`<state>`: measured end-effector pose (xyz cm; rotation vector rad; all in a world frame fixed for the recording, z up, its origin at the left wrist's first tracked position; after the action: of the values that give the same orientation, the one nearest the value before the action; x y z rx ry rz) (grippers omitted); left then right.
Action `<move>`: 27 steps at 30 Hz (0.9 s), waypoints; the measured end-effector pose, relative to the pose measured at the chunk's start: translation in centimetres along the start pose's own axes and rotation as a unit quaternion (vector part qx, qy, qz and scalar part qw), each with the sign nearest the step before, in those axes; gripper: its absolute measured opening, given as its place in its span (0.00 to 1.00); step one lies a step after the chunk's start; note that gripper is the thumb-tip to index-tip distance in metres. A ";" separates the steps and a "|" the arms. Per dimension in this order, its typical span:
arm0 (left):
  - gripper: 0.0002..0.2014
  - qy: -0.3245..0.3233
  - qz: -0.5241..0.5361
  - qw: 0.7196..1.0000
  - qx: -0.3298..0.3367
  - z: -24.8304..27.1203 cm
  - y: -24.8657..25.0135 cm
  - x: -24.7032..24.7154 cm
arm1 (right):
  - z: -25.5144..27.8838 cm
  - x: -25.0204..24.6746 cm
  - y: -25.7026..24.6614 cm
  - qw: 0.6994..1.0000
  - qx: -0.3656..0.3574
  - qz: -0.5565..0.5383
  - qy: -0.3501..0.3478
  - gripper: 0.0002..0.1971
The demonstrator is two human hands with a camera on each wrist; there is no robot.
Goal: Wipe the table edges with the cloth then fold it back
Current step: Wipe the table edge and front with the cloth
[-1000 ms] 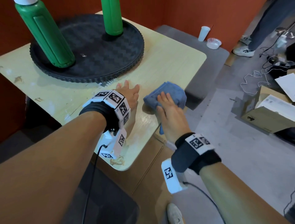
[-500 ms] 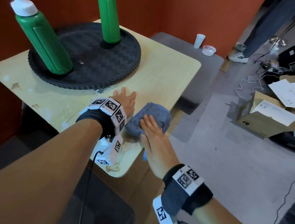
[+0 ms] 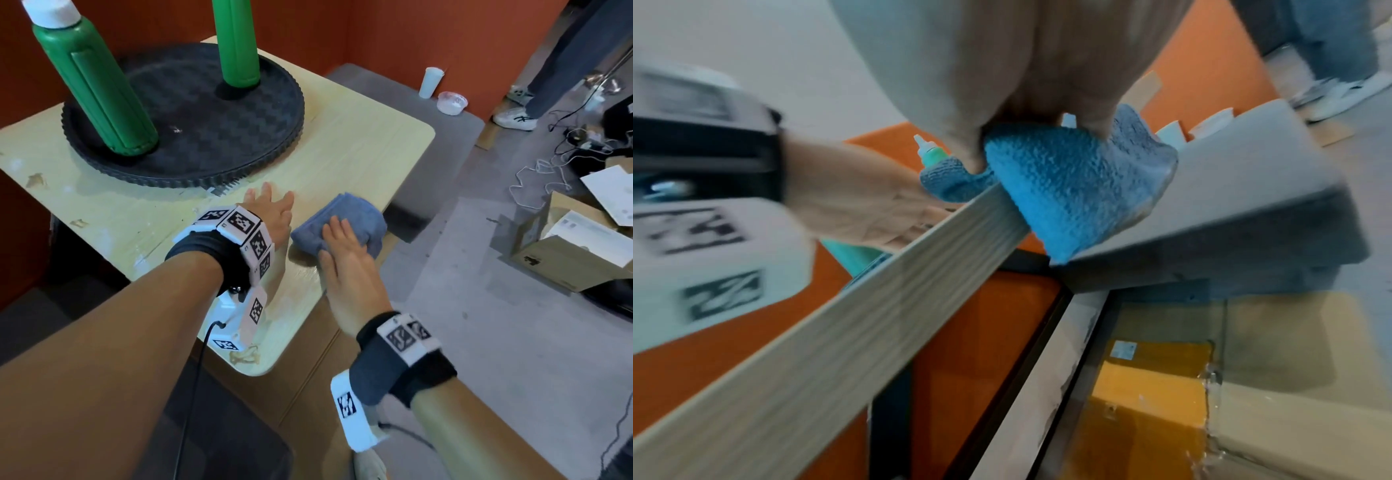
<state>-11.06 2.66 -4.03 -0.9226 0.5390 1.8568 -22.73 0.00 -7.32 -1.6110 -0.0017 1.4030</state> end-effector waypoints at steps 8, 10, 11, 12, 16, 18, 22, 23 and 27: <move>0.25 0.011 0.045 0.999 -0.004 -0.6 -0.5 0.1 | -0.6 -0.3 0.5 1.000 0.010 -0.012 0.024 0.24; 0.26 0.014 0.055 0.998 -0.008 -0.7 -0.6 0.2 | 0.2 0.7 0.0 1.000 -0.003 -0.007 0.011 0.24; 0.25 0.015 0.056 0.998 -0.010 -0.6 -0.6 0.2 | 0.6 1.1 0.0 1.000 -0.005 -0.012 -0.003 0.24; 0.25 0.015 0.050 0.999 -0.009 -0.5 -0.5 0.2 | 0.9 1.1 0.2 1.000 -0.005 -0.023 -0.012 0.24; 0.24 0.024 0.051 0.998 -0.011 -0.2 -0.4 -0.2 | -0.7 -0.3 0.8 0.999 0.011 -0.015 0.026 0.24; 0.25 0.024 0.057 0.998 -0.010 -0.2 -0.6 -0.1 | -0.1 0.5 0.5 1.000 0.001 0.001 0.012 0.24; 0.24 0.026 0.030 0.999 -0.005 0.0 -0.2 -0.2 | -0.2 0.1 1.2 1.000 -0.003 -0.015 -0.002 0.24; 0.24 0.023 0.025 0.999 -0.006 0.2 -0.2 -0.4 | -0.6 -0.4 1.2 1.000 0.008 -0.018 0.016 0.24; 0.24 0.015 0.029 0.999 -0.002 -0.2 -0.6 0.0 | 0.6 1.3 0.0 1.000 -0.008 0.007 -0.007 0.24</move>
<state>-10.46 2.77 -4.16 -0.9487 0.5860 1.8990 -22.77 1.14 -8.18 -1.6173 -0.0099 1.4284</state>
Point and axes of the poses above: each hand's wrist, its own z-axis away from the middle knuckle, its own x-axis out of the palm, y = z × x, the point moved 7 cm from there along -z, towards the middle knuckle, and after that the axes turned 6 degrees about -y, right-handed, at the moved point
